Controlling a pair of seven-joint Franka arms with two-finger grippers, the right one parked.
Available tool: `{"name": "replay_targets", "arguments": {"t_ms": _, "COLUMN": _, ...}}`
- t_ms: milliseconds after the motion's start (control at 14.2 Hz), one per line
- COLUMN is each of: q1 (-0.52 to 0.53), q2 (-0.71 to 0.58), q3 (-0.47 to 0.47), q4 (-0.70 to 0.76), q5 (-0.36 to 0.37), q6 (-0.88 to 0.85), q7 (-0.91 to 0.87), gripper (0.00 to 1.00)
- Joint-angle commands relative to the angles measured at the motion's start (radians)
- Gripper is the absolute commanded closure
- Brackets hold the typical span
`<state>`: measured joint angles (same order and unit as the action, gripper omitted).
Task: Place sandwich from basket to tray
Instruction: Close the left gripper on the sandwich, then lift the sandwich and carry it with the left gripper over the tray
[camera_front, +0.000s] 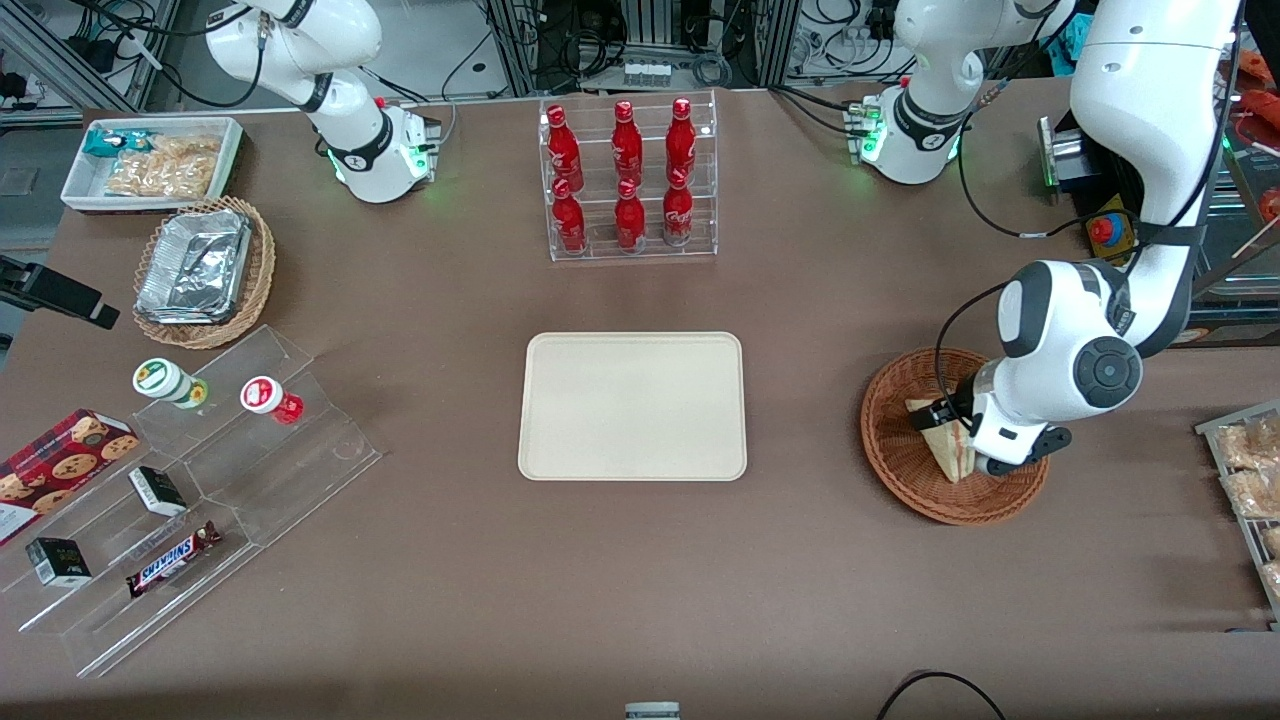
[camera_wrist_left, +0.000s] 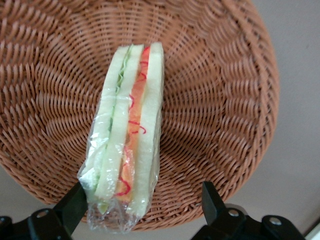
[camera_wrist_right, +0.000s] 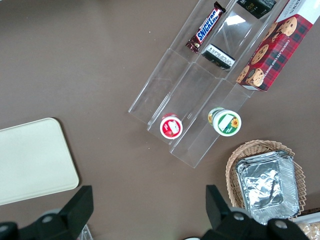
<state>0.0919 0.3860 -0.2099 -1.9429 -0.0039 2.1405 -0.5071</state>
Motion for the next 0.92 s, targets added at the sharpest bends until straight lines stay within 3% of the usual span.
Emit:
{"name": "replay_targets", "arguments": {"t_ms": 0, "q1": -0.009, "q2": -0.003, "q3": -0.002, "q4": 0.048, "q5": -0.001, "q6": -0.004, "q7": -0.048, "gripper": 0.00}}
{"name": "replay_targets", "arguments": {"t_ms": 212, "q1": -0.009, "q2": -0.010, "q3": -0.002, "q4": 0.082, "q5": 0.005, "q6": -0.059, "q7": -0.042, "gripper": 0.00}}
{"name": "replay_targets", "arguments": {"t_ms": 424, "q1": 0.000, "q2": 0.020, "q3": 0.000, "q4": 0.073, "q5": 0.106, "q6": -0.056, "q7": -0.041, "gripper": 0.00}}
{"name": "replay_targets", "arguments": {"t_ms": 847, "q1": 0.008, "q2": 0.089, "q3": -0.002, "q4": 0.070, "q5": 0.102, "q6": 0.022, "q7": -0.053, "gripper": 0.00}}
